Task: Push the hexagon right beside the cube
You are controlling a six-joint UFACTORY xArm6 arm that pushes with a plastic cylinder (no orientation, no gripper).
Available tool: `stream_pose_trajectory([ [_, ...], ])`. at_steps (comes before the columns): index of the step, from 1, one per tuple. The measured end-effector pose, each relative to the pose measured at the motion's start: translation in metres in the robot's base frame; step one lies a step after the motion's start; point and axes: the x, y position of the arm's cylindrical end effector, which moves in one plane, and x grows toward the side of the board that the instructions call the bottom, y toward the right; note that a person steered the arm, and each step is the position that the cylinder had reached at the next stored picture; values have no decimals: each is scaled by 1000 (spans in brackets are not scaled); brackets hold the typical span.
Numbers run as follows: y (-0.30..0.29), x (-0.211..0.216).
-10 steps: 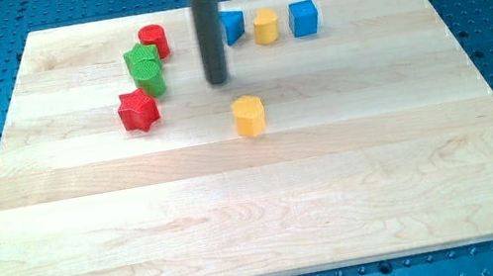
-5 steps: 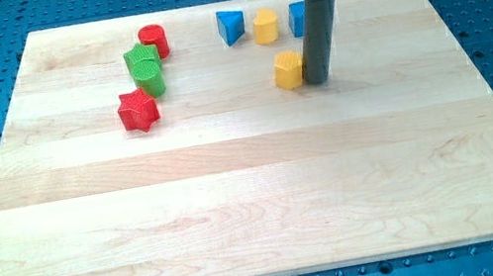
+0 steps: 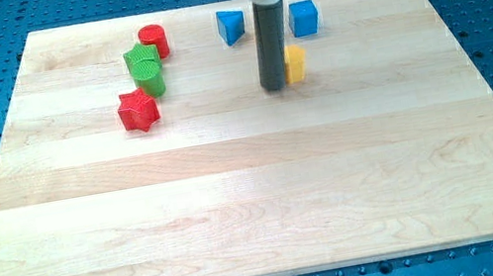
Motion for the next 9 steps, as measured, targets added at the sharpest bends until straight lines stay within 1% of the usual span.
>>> stream_pose_trajectory([
  [1,39,-35],
  [2,58,-36],
  [3,40,-17],
  [4,46,9],
  [6,74,4],
  [7,83,-6],
  [8,83,-22],
  [9,80,-22],
])
